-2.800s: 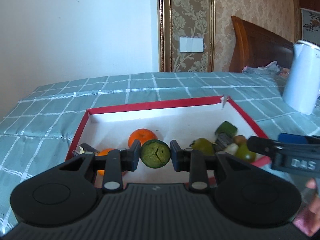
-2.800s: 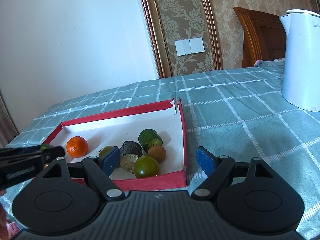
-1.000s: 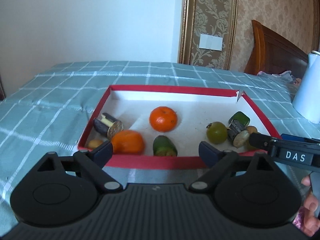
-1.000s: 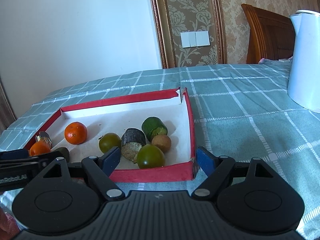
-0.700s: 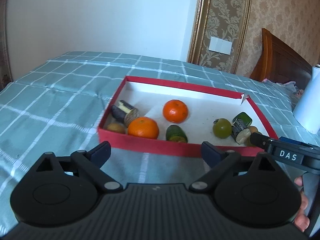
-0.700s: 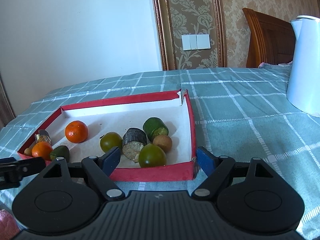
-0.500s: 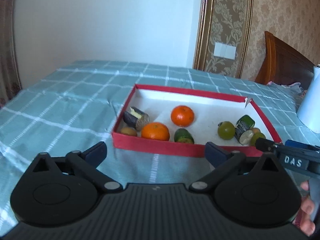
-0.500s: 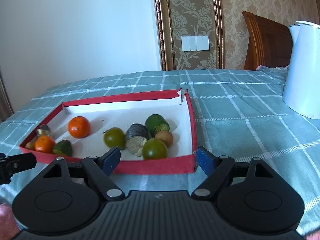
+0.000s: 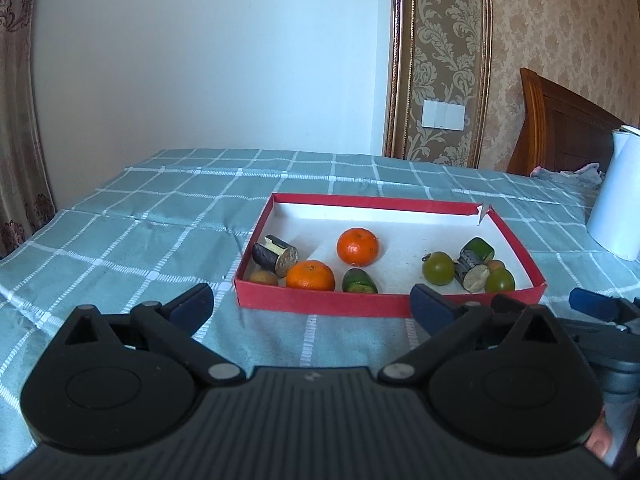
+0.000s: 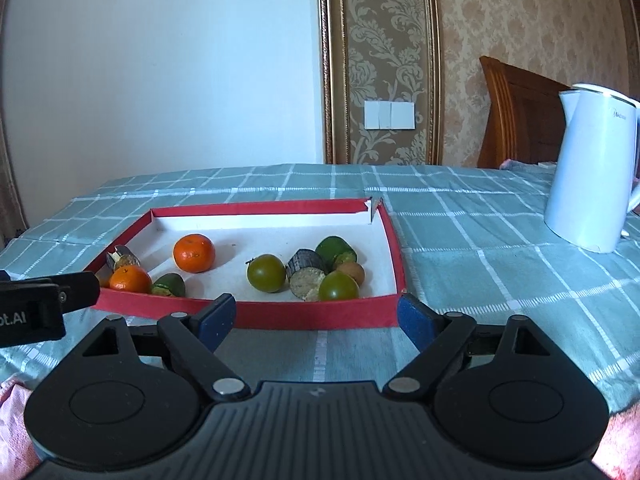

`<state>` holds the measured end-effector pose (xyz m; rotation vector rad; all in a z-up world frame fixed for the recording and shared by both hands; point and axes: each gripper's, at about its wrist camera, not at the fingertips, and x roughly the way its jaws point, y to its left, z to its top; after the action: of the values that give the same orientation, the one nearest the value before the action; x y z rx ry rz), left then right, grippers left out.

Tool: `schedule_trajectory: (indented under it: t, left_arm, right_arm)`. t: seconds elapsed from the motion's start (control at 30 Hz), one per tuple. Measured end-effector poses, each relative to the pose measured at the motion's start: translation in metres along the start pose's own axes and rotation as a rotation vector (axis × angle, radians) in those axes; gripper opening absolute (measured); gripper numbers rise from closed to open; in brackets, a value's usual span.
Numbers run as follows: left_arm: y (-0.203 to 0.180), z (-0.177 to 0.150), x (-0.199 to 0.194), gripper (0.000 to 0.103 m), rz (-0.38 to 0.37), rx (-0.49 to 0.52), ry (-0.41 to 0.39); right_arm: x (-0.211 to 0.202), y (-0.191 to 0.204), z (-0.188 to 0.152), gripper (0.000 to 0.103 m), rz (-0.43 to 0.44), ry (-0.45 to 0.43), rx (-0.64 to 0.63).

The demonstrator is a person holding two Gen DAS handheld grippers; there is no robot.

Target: Organize fruits

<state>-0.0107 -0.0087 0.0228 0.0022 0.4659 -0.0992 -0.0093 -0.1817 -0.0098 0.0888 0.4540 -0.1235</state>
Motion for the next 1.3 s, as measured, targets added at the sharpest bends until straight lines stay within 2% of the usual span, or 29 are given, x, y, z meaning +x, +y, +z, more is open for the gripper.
schedule_trajectory:
  t: [0.23, 0.47, 0.67, 1.3]
  left_arm:
    - [-0.004, -0.001, -0.006, 0.103, 0.020, 0.036, -0.019]
    - [-0.004, -0.002, -0.009, 0.103, 0.026, 0.029, -0.018]
    - [-0.010, -0.003, -0.011, 0.103, 0.052, 0.072, -0.035]
    - [-0.012, -0.003, -0.019, 0.103, 0.032, 0.094, -0.060]
  right_arm:
    - [-0.004, 0.003, -0.003, 0.088, 0.003, 0.006, -0.006]
    - [-0.004, 0.008, -0.006, 0.088, 0.000, 0.011, -0.023]
    - [-0.002, 0.012, -0.006, 0.088, 0.005, 0.018, -0.043]
    - [0.001, 0.018, -0.006, 0.088, 0.011, 0.029, -0.059]
